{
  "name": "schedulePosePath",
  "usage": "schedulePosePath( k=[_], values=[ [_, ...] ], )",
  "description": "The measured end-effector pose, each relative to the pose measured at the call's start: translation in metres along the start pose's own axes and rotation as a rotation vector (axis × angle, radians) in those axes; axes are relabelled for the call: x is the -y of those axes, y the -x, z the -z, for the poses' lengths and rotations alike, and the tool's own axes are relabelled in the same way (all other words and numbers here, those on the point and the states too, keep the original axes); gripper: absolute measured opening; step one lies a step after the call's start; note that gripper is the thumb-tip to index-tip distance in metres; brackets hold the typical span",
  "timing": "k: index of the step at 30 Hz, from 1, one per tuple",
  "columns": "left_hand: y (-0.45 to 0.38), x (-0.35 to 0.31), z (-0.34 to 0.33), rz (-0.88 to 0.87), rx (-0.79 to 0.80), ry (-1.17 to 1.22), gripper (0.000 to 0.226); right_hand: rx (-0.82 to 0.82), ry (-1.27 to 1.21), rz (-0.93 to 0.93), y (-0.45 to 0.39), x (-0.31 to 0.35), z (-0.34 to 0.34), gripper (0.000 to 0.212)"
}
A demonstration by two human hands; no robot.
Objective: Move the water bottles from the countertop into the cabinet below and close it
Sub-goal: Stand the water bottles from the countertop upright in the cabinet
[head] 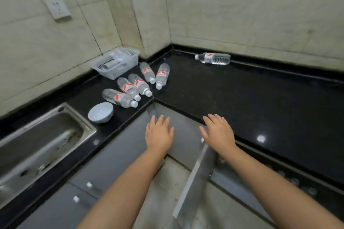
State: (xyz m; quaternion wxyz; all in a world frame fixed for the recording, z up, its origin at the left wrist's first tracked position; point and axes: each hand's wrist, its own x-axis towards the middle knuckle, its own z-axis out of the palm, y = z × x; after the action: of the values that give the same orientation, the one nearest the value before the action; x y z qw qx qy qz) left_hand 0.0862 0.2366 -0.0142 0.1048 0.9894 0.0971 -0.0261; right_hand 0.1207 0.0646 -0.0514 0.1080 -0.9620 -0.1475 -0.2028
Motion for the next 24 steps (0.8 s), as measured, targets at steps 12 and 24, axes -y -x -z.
schedulePosePath(
  k=[12, 24],
  values=[
    [-0.155, 0.200, 0.039, -0.126, -0.036, -0.087, 0.049, 0.017, -0.038, -0.077, -0.135, 0.142, -0.093, 0.036],
    [-0.182, 0.224, 0.021, -0.214, -0.021, -0.155, 0.050, 0.119, -0.055, 0.014, -0.188, 0.162, -0.134, 0.023]
  ],
)
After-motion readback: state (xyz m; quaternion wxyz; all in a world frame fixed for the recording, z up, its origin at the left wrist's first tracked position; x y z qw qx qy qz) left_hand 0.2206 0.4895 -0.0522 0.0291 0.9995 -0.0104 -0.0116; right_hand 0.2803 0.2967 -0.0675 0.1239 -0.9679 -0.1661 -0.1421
